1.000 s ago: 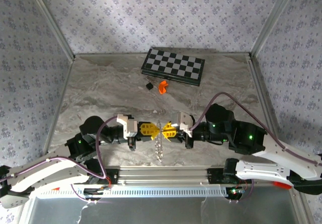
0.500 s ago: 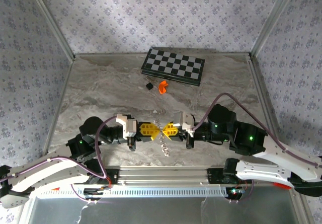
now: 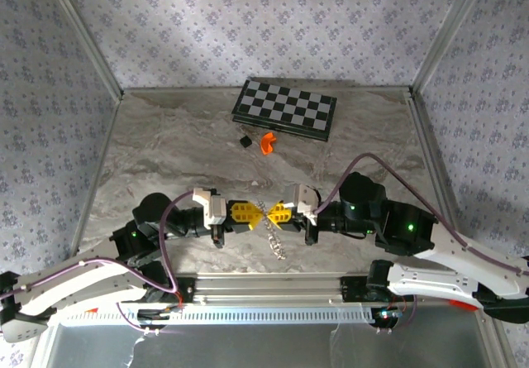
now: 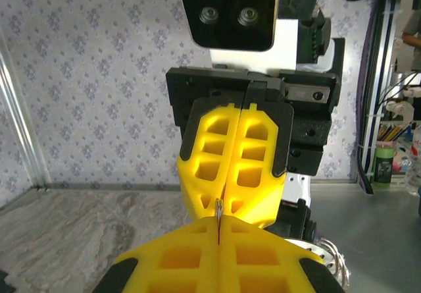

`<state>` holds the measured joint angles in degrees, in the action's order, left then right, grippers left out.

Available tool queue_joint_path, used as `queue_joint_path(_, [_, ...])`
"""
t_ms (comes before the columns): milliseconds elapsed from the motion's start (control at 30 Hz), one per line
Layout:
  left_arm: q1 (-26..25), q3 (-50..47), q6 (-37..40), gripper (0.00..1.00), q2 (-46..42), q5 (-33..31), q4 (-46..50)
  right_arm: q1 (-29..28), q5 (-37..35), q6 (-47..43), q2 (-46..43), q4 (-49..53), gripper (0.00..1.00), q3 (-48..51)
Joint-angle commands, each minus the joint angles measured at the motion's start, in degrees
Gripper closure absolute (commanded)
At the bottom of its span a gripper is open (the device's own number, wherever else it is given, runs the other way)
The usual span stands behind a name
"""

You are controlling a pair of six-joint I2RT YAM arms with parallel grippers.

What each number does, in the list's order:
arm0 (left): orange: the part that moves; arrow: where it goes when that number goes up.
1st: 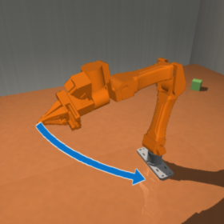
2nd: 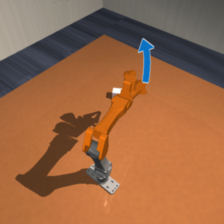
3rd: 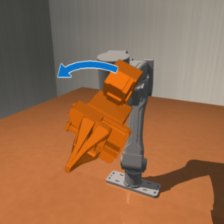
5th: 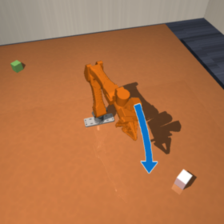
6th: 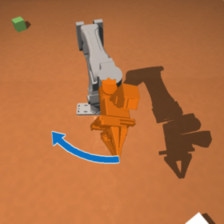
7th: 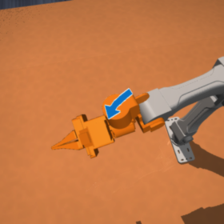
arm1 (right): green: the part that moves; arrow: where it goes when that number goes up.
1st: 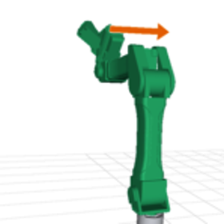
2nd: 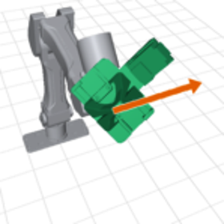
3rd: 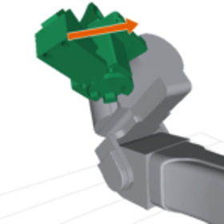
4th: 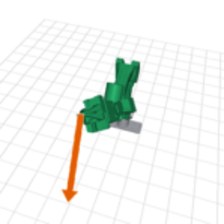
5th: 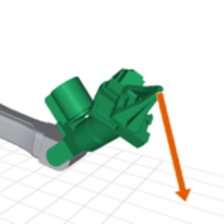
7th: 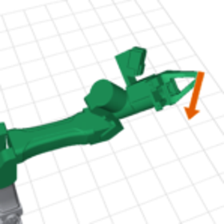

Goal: Put the keys on the keyring

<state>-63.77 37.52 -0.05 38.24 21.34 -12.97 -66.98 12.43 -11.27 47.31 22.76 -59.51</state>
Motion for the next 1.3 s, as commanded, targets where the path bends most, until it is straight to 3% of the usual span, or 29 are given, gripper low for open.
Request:
queue_joint_path(0, [-0.18,2.16,1.67,1.0,-1.32,-1.34,3.07,0.01,-2.13,-1.1,-0.5,1.87,1.0,-2.79])
queue_joint_path(67, [-0.13,2.69,2.13,0.97,-1.65,-1.8,4.83,-0.06,-2.62,-1.38,-0.56,2.28,1.0,-3.16])
queue_joint_path(167, [-0.13,3.73,3.47,0.82,-2.11,-4.18,8.24,-0.33,-3.94,-2.11,-0.25,3.79,1.0,-4.2])
queue_joint_path(333, [-0.13,9.85,6.43,0.7,-0.42,-13.34,21.03,-0.41,-9.52,-3.86,1.6,7.46,1.0,-5.79])
queue_joint_path(533, [-0.13,13.96,8.42,0.59,2.1,-12.5,29.58,-0.43,-14.29,-5.98,6.0,11.42,1.0,-8.3])
queue_joint_path(800, [-0.17,14.77,8.84,0.58,5.03,-12.76,30.58,-0.52,-15.61,-7.67,8.75,13.91,1.0,-10.71])
queue_joint_path(1267, [-0.08,14.03,8.76,0.71,8.45,-12.34,26.27,-0.78,-12.71,-6.93,8.56,12.6,1.0,-9.31])
